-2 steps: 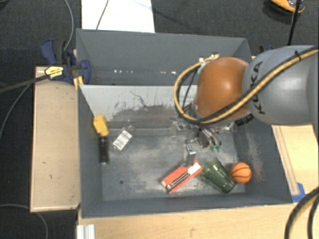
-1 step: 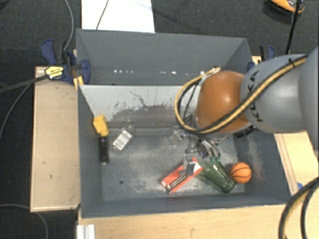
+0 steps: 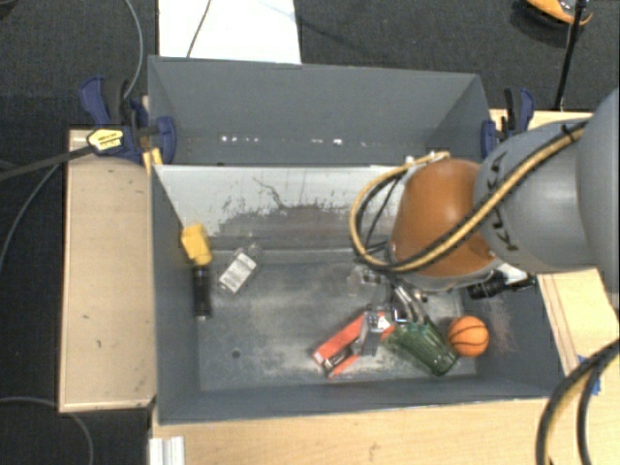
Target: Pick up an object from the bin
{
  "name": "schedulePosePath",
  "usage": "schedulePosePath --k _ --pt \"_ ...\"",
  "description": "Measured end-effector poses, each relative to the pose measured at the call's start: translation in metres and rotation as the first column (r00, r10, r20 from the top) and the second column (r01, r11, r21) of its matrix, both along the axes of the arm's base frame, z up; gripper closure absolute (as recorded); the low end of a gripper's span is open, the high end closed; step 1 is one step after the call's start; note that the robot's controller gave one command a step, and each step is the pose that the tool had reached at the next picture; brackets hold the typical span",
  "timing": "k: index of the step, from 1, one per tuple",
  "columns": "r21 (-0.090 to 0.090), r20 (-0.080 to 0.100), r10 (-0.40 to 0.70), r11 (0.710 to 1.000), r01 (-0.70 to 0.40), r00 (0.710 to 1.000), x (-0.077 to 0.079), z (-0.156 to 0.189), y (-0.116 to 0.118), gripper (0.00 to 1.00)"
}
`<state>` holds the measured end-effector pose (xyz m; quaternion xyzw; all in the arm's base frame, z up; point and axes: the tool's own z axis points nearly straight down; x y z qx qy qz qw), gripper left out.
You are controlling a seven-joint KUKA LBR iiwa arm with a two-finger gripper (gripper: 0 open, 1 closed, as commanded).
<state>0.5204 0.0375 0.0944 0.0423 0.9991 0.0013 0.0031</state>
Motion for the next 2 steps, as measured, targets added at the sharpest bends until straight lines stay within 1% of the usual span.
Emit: schedulePosePath --k 1,2 --pt "-0.008 0.029 0.441 0.898 -0.441 0.897 -0.0250 -0.0111 -0.0073 1.00" --pt "-0.008 0.028 0.439 0.898 -0.439 0.898 -0.0250 -0.0112 -0.0076 1.00"
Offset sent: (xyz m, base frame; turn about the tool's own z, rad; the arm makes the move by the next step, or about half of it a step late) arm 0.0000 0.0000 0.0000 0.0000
